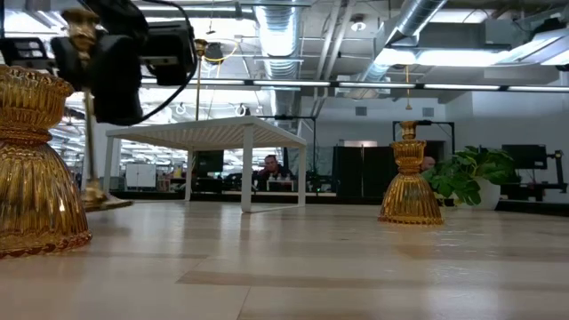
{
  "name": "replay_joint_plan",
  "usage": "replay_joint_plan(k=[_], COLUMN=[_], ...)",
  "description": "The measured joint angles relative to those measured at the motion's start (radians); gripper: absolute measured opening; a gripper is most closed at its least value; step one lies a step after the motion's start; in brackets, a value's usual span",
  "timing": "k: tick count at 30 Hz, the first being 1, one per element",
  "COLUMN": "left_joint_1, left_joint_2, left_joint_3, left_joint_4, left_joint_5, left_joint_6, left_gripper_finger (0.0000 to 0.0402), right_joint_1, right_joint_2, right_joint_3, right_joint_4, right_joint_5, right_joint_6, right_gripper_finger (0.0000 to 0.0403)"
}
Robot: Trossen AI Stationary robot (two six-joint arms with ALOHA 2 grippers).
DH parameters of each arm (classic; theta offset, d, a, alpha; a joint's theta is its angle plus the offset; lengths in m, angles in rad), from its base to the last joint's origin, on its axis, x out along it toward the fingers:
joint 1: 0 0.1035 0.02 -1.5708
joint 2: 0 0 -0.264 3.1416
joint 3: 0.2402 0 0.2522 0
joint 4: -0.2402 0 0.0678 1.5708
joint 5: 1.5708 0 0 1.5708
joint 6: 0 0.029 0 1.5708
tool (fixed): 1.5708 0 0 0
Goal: Pick & Place candle stick holders
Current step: Put the bottom gold candle holder on the shelf aligned with the other gold candle holder
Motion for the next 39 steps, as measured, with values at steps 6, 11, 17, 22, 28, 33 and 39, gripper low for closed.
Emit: replay_joint_plan(k=[6,11,17,22,28,33,39], left_joint_1=[0.016,-0.004,-0.025,-0.033,-0.084,-0.147,-0.178], left_joint_2=[0.000,-0.001,-0.001,-0.001,0.000,0.002,0.002], left_joint_3=[0.000,0.002,0.002,0.002,0.001,-0.001,0.010], left_joint_4=[0.019,0.031,0.136,0.197,0.248,0.350,0.381], left_joint_5=[-0.047,-0.071,-0.118,-0.144,-0.178,-0.210,-0.258], left_joint_6=[-0.020,-0.047,-0.161,-0.236,-0.323,-0.433,-0.475], left_gripper_finger=[0.0045,0.0046,0.0046,0.0046,0.0046,0.0046,0.0046], right_joint_1=[0.000,0.000,0.000,0.000,0.000,0.000,0.000], right_joint_2=[0.000,0.000,0.000,0.000,0.000,0.000,0.000], right_joint_3=[0.000,0.000,0.000,0.000,0.000,0.000,0.000], right_joint_4=[-0.002,-0.011,-0.014,-0.014,-0.014,-0.014,-0.014], right_joint_5=[-0.003,-0.006,-0.006,-0.006,-0.011,-0.040,-0.040], right_joint_6=[-0.003,-0.002,-0.003,-0.015,-0.018,-0.019,-0.028], right_gripper_finger=[0.0258,0.0258,0.0258,0.0258,0.0258,0.0258,0.0258])
